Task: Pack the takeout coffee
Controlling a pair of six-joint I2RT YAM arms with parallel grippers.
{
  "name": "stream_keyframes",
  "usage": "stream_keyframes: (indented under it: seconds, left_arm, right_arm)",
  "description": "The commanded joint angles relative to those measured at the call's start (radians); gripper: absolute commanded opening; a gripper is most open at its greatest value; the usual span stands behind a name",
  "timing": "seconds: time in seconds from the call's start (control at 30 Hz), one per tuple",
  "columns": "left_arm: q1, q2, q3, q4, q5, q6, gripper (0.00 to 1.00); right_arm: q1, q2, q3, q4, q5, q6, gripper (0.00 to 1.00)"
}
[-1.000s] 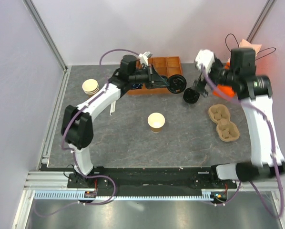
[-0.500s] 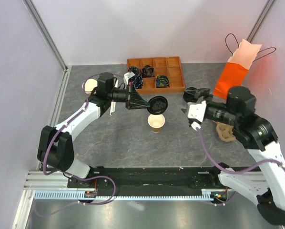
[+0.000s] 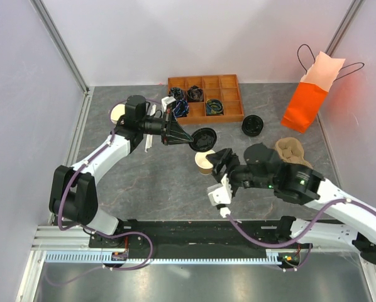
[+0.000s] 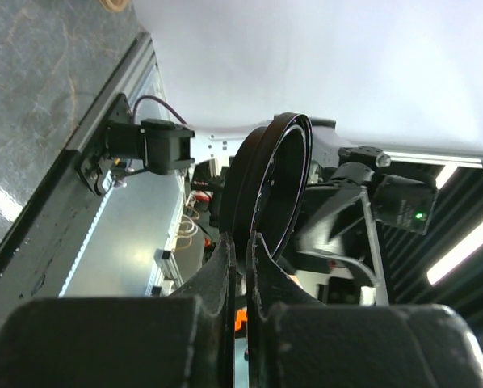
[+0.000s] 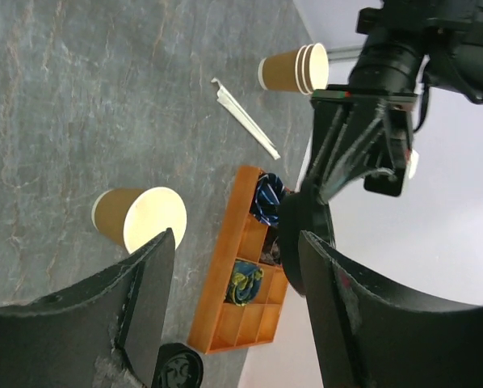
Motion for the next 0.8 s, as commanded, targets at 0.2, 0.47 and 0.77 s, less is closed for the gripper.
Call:
stream_keyframes:
  seconds: [0.2,0.47,0.77]
  left_arm:
    - [-0.018,0.002,-0.040,0.030,0.142,-0.004,0.02]
    - [-0.020,0.010,-0.023,0.027,0.151,0.021,0.02]
    - [-0.056,-0.007,-0.034,-0.011,0.195,0.073,0.02]
  right_arm:
    - [0.086,0.021,-0.142,0.302,0.288,-0.100,0.73]
    - [0.089,-0.171,-0.124,0.146,0.175,-0.085,0.91]
    - [0.089,-0.218,-0.214,0.235,0.207,-0.097,0.97]
